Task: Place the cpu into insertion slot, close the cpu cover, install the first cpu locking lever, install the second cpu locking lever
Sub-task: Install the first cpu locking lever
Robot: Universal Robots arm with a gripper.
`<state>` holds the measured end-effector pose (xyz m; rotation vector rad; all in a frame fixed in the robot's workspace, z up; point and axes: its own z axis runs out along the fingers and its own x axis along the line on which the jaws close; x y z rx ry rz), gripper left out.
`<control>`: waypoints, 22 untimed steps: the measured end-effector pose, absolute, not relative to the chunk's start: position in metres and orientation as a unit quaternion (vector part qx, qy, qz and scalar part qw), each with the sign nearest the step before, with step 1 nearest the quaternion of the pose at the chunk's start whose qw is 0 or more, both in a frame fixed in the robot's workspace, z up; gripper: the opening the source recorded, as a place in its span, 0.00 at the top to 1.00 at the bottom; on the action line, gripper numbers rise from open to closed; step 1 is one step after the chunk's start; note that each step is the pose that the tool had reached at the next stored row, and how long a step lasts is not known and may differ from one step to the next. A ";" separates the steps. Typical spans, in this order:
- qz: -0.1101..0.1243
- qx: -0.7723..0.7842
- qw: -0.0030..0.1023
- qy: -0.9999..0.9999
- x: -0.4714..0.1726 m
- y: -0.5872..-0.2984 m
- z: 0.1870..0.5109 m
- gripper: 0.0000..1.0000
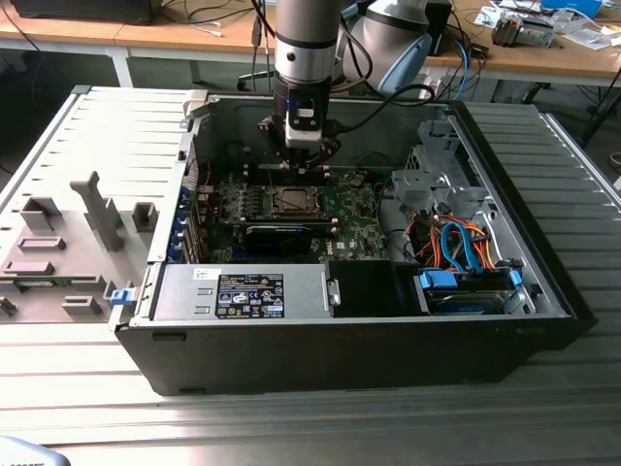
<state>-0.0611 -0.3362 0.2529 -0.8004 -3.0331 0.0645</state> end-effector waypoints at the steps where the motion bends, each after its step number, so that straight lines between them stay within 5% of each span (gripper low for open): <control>1: 0.021 -0.254 0.002 -0.967 -0.061 -0.336 0.253 0.89; 22: 0.021 -0.241 0.002 -0.970 -0.061 -0.336 0.253 0.89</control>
